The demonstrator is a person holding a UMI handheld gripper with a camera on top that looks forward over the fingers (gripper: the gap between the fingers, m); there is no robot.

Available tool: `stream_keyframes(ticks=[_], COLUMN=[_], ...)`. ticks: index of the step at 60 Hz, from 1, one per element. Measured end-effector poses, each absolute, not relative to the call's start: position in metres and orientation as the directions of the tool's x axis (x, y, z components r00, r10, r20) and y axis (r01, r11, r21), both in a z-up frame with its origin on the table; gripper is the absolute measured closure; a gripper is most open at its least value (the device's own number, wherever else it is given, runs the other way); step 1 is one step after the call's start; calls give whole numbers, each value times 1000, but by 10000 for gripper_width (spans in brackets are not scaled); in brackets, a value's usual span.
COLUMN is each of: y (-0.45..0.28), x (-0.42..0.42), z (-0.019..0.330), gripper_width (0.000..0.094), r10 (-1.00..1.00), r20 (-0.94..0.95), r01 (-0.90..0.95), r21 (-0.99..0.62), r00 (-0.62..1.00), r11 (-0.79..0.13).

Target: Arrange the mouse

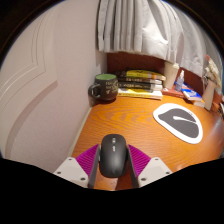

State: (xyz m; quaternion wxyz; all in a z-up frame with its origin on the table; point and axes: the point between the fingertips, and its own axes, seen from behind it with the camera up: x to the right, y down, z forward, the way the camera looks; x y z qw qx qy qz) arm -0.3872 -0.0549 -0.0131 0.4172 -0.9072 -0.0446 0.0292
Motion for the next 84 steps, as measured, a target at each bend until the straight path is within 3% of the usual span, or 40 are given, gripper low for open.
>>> stream_keyframes(ticks=[19,23,30,44,52,59,76,84], y=[-54,-48,-22,30,54,70,79,73], x=[-385,-392,-397,-315,-242,-174,-108,-116], z=[-17,-10,52,220,264,238,61,5], gripper_width=[584,582,582,580,579,575,582,584], r10=[97,121,151,69,5,-47,-44,-6], r20=[17,20,-14,32,41,52,14,-34], r01=[88,110,105,64,39,22,-22,-25], r21=[-598,-578,-654,-840,-888,-869,-696,-621], r00=[995,993,988,997,999,998,999,999], r11=[-796,-809,-749,-538,-459,-494,-718,-783])
